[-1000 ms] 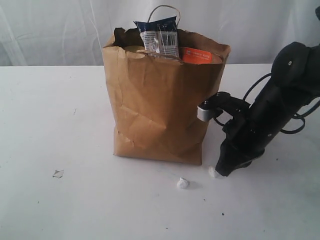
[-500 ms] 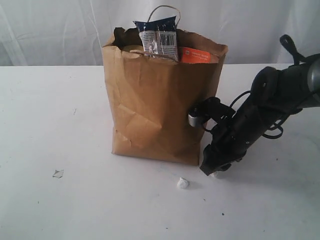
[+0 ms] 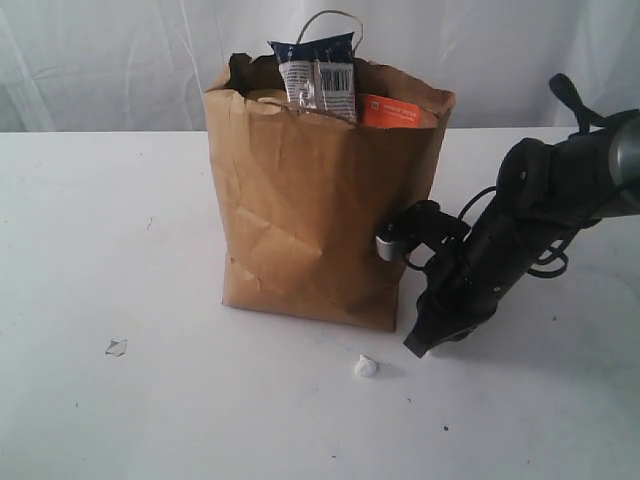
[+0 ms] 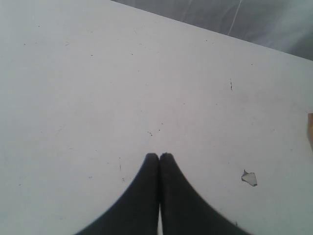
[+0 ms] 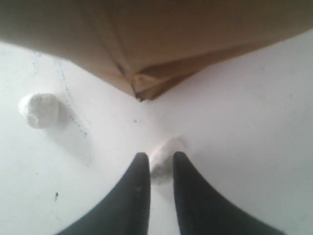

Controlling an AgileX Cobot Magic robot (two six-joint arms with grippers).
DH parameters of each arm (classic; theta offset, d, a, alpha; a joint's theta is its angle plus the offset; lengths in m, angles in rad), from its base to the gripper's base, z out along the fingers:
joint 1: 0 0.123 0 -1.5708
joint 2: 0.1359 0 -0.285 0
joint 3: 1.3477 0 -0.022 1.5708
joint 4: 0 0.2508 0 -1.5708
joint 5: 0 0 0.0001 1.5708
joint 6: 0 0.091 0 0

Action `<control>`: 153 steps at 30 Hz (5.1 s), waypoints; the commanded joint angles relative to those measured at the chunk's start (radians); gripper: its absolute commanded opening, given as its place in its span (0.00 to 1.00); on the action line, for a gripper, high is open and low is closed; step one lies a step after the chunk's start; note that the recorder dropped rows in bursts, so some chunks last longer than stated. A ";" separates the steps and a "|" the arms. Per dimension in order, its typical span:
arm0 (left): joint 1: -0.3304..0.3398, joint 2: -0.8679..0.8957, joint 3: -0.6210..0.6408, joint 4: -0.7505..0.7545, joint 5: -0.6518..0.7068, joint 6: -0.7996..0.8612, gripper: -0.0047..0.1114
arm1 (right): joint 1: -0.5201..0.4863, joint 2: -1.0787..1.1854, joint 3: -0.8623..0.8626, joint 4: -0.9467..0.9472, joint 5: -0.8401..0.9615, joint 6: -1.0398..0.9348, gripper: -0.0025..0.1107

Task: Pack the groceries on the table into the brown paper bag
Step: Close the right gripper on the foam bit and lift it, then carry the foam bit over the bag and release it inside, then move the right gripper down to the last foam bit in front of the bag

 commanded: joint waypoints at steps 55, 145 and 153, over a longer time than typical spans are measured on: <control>0.003 -0.005 0.004 0.004 0.001 -0.002 0.04 | 0.001 0.040 0.005 0.030 0.088 0.154 0.12; 0.003 -0.005 0.004 0.004 0.001 -0.002 0.04 | 0.019 -0.555 0.012 -0.140 0.161 0.453 0.02; 0.003 -0.005 0.004 0.004 0.001 -0.002 0.04 | 0.103 -0.498 0.220 0.169 0.101 0.148 0.02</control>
